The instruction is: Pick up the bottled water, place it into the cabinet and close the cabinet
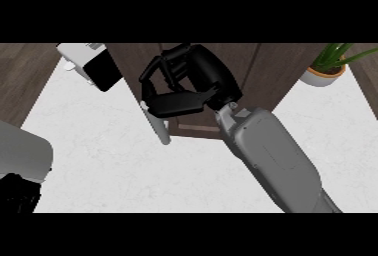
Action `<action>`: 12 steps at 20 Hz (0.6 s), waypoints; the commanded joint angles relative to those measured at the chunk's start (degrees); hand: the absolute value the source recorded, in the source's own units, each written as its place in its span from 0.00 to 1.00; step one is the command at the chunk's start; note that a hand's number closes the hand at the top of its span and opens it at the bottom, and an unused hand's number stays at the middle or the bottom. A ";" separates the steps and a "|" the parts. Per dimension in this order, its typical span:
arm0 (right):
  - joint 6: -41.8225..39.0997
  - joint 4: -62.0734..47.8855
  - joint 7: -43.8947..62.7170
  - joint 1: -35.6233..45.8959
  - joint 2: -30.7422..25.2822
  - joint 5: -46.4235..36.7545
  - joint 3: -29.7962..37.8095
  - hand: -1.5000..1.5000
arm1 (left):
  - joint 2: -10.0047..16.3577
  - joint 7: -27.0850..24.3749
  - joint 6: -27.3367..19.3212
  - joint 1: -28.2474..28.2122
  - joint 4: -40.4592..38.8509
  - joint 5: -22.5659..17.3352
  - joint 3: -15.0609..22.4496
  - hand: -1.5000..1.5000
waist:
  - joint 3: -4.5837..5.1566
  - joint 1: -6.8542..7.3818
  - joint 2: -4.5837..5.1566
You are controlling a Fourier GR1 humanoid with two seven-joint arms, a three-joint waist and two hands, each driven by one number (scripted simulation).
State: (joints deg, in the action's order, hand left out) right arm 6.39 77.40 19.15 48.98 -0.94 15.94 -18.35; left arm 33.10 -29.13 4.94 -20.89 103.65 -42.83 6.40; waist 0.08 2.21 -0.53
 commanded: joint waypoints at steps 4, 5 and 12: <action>-5.94 -15.43 -7.39 4.56 -4.52 1.83 8.81 1.00 | 0.22 -0.02 1.91 0.34 -0.26 0.11 -0.97 1.00 | -0.05 0.28 1.41; -6.29 -17.06 -8.38 4.43 -3.87 0.88 7.46 1.00 | -0.72 0.15 1.51 0.01 -0.10 0.88 0.62 1.00 | -0.04 0.47 1.53; -10.61 -19.77 -12.56 4.83 -6.90 2.09 9.25 1.00 | 0.54 2.17 0.76 2.88 -0.89 -0.19 -1.53 1.00 | -0.05 -0.01 1.98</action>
State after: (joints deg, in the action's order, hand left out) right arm -6.39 66.86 7.32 52.29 -1.39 19.11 -16.30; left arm 33.15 -28.23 5.93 -19.35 103.40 -42.26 5.70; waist 0.87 3.59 -1.73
